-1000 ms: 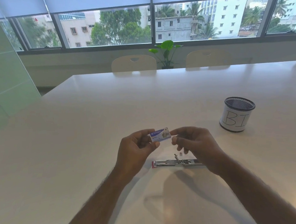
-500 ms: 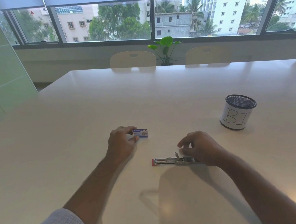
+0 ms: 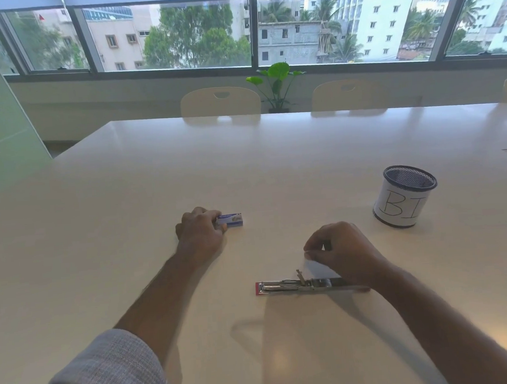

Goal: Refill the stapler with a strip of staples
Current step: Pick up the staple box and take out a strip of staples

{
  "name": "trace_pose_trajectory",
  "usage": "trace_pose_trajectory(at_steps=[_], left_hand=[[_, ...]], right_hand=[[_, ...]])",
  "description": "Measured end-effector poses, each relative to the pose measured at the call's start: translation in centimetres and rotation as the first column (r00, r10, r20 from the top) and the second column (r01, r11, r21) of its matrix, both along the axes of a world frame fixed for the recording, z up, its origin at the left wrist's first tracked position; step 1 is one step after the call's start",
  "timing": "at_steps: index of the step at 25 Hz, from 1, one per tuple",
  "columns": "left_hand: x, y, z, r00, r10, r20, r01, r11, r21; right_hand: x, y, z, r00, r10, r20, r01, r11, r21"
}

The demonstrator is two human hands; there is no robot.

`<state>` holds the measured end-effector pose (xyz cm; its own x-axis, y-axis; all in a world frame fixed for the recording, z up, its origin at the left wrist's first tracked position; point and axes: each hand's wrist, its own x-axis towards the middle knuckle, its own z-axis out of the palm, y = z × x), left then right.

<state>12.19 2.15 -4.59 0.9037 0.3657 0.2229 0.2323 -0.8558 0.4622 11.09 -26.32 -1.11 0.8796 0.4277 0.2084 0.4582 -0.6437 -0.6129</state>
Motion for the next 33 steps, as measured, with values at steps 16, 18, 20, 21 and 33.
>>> trace_pose_trajectory(at_steps=[16, 18, 20, 21, 33], left_hand=[[-1.5, -3.0, -0.8, 0.967, -0.08, 0.242, 0.041, 0.986, 0.163], [-2.1, -3.4, -1.0, 0.946, -0.184, 0.267, 0.134, 0.971, 0.197], [-2.3, -3.5, -1.0, 0.935, -0.218, 0.278, 0.168, 0.967, 0.194], [-2.4, -3.5, -0.9, 0.934, -0.213, 0.287, 0.166, 0.97, 0.179], [2.6, 2.0, 1.3, 0.972, -0.225, -0.074, 0.229, 0.972, 0.05]], right_hand=[[7.9, -10.9, 8.4, 0.813, -0.554, 0.181, 0.511, 0.827, 0.237], [8.2, -11.6, 8.6, 0.809, -0.561, 0.177, 0.535, 0.827, 0.176], [8.1, -11.9, 8.5, 0.824, -0.542, 0.167, 0.532, 0.841, 0.101], [8.0, -11.9, 8.4, 0.83, -0.533, 0.164, 0.528, 0.846, 0.079], [4.5, -6.2, 7.6, 0.885, -0.388, 0.258, 0.355, 0.92, 0.169]])
